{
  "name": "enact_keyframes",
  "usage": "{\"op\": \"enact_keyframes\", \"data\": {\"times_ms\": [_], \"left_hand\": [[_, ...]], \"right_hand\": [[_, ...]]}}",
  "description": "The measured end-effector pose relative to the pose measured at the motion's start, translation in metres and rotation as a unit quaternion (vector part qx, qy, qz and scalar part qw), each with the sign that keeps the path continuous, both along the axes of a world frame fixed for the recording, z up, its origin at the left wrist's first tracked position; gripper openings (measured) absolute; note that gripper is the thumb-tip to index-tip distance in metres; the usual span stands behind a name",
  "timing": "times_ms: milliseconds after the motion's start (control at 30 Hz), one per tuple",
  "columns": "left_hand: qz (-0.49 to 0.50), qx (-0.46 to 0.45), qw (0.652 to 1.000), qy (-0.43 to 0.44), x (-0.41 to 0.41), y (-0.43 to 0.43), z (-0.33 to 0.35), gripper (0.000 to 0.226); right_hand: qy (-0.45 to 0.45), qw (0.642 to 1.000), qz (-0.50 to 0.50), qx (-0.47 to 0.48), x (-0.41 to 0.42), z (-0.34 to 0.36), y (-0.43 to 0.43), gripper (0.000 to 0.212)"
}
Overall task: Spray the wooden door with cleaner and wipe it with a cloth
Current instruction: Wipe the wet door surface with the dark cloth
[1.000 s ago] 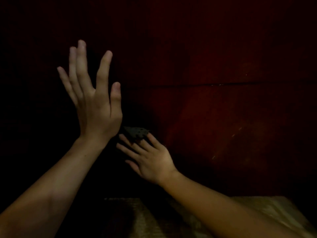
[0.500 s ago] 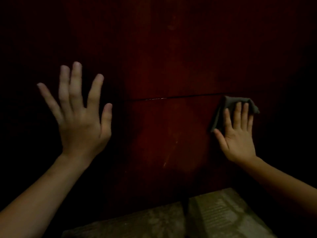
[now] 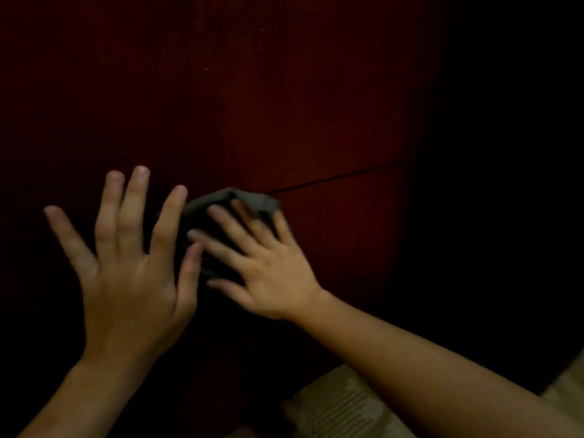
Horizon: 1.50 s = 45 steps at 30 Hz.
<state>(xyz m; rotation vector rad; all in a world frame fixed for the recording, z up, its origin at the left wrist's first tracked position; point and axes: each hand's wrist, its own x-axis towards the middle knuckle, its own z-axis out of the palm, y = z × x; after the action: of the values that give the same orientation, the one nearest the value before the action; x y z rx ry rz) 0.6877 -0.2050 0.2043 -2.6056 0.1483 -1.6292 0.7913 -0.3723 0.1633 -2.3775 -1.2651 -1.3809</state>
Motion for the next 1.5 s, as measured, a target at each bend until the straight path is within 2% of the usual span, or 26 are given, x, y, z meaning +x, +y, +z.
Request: {"op": "enact_keyframes", "data": {"times_ms": [67,133,233,367,533,600,700,767,867,933,1000,1100,1200,1400,1500], "left_hand": [[-0.022,-0.006,1.000,-0.005,0.016,-0.007,-0.008,0.062],[-0.028,-0.028,0.999,0.006,0.028,-0.013,-0.014,0.063],[-0.006,-0.040,0.999,0.033,0.038,-0.022,-0.025,0.064],[0.033,-0.059,0.996,0.056,0.041,-0.031,-0.022,0.066],[0.060,-0.020,0.996,0.070,0.035,-0.045,-0.029,0.063],[0.076,0.002,0.993,0.085,0.035,-0.047,-0.033,0.058],[0.079,0.001,0.993,0.089,0.037,-0.047,-0.038,0.057],[0.069,-0.002,0.994,0.087,0.038,-0.046,-0.039,0.062],[0.054,-0.022,0.994,0.090,0.043,-0.048,-0.041,0.067],[0.052,-0.039,0.993,0.100,0.045,-0.054,-0.041,0.068],[0.042,-0.054,0.992,0.102,0.051,-0.059,-0.041,0.068],[0.020,-0.069,0.992,0.099,0.060,-0.068,-0.043,0.063],[0.009,-0.065,0.993,0.093,0.067,-0.073,-0.049,0.063],[0.023,-0.043,0.991,0.122,0.063,-0.071,-0.050,0.067],[0.022,-0.033,0.991,0.128,0.060,-0.069,-0.052,0.066]], "right_hand": [[0.050,0.993,-0.054,0.092,0.032,-0.008,-0.044,0.072],[0.119,0.968,-0.116,0.187,0.064,-0.012,-0.092,0.073],[0.179,0.949,-0.125,0.228,0.093,-0.016,-0.145,0.075],[0.172,0.961,-0.124,0.176,0.099,-0.050,-0.155,0.084],[0.205,0.964,-0.167,-0.015,0.082,-0.156,-0.181,0.092],[0.213,0.963,-0.160,-0.046,0.079,-0.170,-0.188,0.092],[0.223,0.968,-0.115,-0.013,0.088,-0.135,-0.186,0.086],[0.211,0.971,-0.084,0.071,0.098,-0.079,-0.178,0.085],[0.167,0.956,-0.020,0.242,0.112,-0.003,-0.166,0.084],[0.137,0.954,-0.013,0.267,0.118,-0.003,-0.165,0.086],[0.154,0.964,-0.040,0.215,0.118,-0.049,-0.175,0.088],[0.226,0.968,-0.098,0.051,0.107,-0.156,-0.209,0.094],[0.225,0.961,-0.140,-0.074,0.089,-0.231,-0.231,0.093],[0.283,0.931,-0.192,-0.132,0.058,-0.285,-0.232,0.092],[0.292,0.926,-0.202,-0.125,0.055,-0.299,-0.229,0.091]]}}
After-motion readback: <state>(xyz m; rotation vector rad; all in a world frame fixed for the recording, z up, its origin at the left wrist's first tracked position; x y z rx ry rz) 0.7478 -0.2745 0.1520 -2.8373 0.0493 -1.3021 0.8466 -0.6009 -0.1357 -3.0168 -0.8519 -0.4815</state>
